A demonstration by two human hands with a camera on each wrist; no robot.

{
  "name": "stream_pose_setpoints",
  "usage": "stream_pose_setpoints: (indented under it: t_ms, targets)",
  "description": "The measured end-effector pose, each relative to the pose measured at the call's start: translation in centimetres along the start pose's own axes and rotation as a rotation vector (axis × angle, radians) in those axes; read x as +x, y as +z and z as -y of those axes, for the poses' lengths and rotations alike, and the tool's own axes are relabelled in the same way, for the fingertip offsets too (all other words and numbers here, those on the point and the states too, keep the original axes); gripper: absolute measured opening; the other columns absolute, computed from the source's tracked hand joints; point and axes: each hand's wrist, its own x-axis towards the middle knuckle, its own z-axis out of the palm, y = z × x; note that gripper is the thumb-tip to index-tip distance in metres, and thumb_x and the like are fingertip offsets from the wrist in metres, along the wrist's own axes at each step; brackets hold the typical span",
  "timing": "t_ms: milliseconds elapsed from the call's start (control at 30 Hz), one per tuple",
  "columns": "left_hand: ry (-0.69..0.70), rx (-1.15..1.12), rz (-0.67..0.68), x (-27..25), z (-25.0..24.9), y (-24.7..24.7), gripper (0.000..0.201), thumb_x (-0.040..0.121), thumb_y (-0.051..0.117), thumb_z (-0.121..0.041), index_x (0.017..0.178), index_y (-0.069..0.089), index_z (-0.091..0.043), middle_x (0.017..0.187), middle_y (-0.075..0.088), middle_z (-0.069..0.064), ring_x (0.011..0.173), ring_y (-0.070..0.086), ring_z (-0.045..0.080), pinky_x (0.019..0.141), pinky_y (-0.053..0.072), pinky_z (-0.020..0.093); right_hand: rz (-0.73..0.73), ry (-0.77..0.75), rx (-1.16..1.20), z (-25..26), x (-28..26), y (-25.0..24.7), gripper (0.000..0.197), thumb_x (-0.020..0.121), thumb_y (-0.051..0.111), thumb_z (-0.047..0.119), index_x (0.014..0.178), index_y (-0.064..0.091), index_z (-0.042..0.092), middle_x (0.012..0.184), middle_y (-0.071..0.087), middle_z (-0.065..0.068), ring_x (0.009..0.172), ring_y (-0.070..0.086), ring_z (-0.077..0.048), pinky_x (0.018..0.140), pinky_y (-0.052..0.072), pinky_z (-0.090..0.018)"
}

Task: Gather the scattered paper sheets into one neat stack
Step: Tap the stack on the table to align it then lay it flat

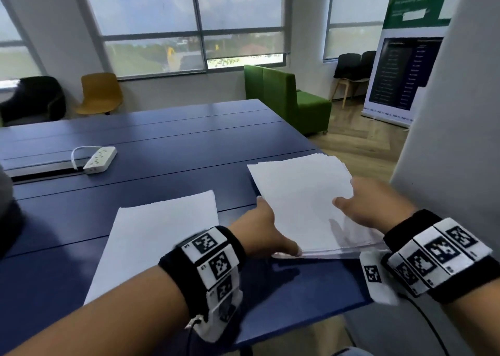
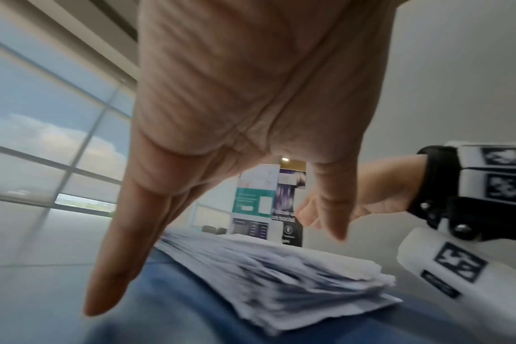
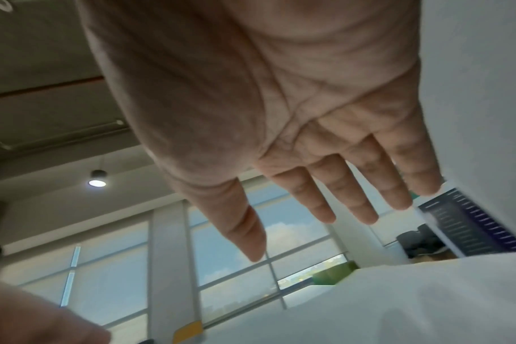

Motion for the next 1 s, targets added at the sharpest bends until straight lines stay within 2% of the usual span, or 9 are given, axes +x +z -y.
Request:
stream_pose_setpoints:
  t_ms: [100,167,300,400,467,567,700,933,1000]
  targets:
    - [-0.118,-0.018,-0.106,-1.4,2.2,-2.3,0.089,0.081,0.072,-0.048,0.143,0.028,-0.001,0.103,0.058,0.003,0.092,0.055,0.019,0.071,0.045,0.027,-0.047,-0.124,0.096,4.6,-2.1,0.1,0.047,0.091,0.053,0.038,0.126,0.051,0.007,0.127,0.058,-0.013,0.115,0.053,-0.03,0.094,0.044,-0.036]
    - [-0.194,-0.002,-0.165,-2.6,4.3,-4.1,0.075,0.083,0.068,-0.049,0.134,0.039,-0.002,0.104,0.054,0.003,0.092,0.051,0.019,0.07,0.043,0.028,-0.03,-0.23,0.203,7.9,-3.2,0.7,0.045,0.09,0.055,0.035,0.124,0.053,0.005,0.126,0.059,-0.013,0.115,0.054,-0.029,0.095,0.044,-0.035]
    - [-0.368,0.01,-0.229,-5.0,9.1,-6.8,0.07,0.086,0.064,-0.049,0.135,0.041,-0.003,0.109,0.05,0.003,0.091,0.049,0.021,0.062,0.038,0.027,0.147,-0.301,0.349,13.5,-4.4,2.7,0.041,0.088,0.057,0.035,0.117,0.055,0.007,0.114,0.059,-0.006,0.106,0.057,-0.024,0.087,0.045,-0.031]
    - [-0.504,0.026,-0.227,-7.0,11.9,-7.7,0.065,0.088,0.06,-0.05,0.132,0.043,-0.005,0.105,0.049,0.004,0.08,0.05,0.02,0.053,0.033,0.025,0.257,-0.321,0.297,16.3,-5.1,4.2,0.024,0.087,0.056,0.033,0.091,0.05,0.01,0.085,0.054,-0.001,0.083,0.052,-0.022,0.067,0.042,-0.029]
    - [-0.559,0.048,-0.214,-8.1,13.7,-8.0,0.068,0.087,0.059,-0.053,0.133,0.044,-0.005,0.111,0.05,0.005,0.089,0.049,0.022,0.061,0.036,0.027,0.278,-0.356,0.164,17.7,-5.8,5.1,0.022,0.089,0.054,0.031,0.092,0.052,0.009,0.084,0.056,-0.001,0.084,0.053,-0.022,0.061,0.039,-0.028]
    - [-0.588,0.059,-0.183,-9.2,15.6,-7.6,0.072,0.086,0.058,-0.056,0.135,0.045,-0.005,0.132,0.051,0.008,0.1,0.047,0.024,0.08,0.037,0.025,0.266,-0.388,-0.037,19.0,-6.4,6.2,0.032,0.091,0.05,0.032,0.11,0.058,0.007,0.113,0.063,-0.006,0.104,0.059,-0.027,0.073,0.042,-0.025]
    - [-0.612,0.012,-0.196,-9.9,17.6,-6.6,0.078,0.079,0.059,-0.061,0.134,0.045,-0.007,0.135,0.05,0.01,0.122,0.047,0.028,0.097,0.044,0.033,0.313,-0.388,-0.118,20.7,-7.1,7.2,0.036,0.092,0.048,0.033,0.114,0.06,0.007,0.117,0.063,-0.007,0.107,0.06,-0.026,0.074,0.042,-0.025]
    - [-0.591,-0.094,-0.262,-10.6,17.9,-5.8,0.064,0.075,0.075,-0.046,0.12,0.054,-0.005,0.124,0.056,0.012,0.118,0.05,0.03,0.096,0.049,0.036,0.345,-0.356,-0.115,22.1,-8.3,8.5,0.033,0.088,0.058,0.031,0.11,0.062,0.008,0.112,0.064,-0.006,0.097,0.059,-0.024,0.073,0.044,-0.025]
    - [-0.588,-0.089,-0.269,-10.8,18.0,-5.7,0.053,0.075,0.077,-0.041,0.108,0.055,-0.006,0.123,0.056,0.014,0.116,0.052,0.031,0.094,0.05,0.034,0.367,-0.329,-0.113,22.1,-8.5,8.7,0.033,0.085,0.064,0.029,0.11,0.062,0.008,0.104,0.062,-0.006,0.095,0.06,-0.025,0.072,0.045,-0.026]
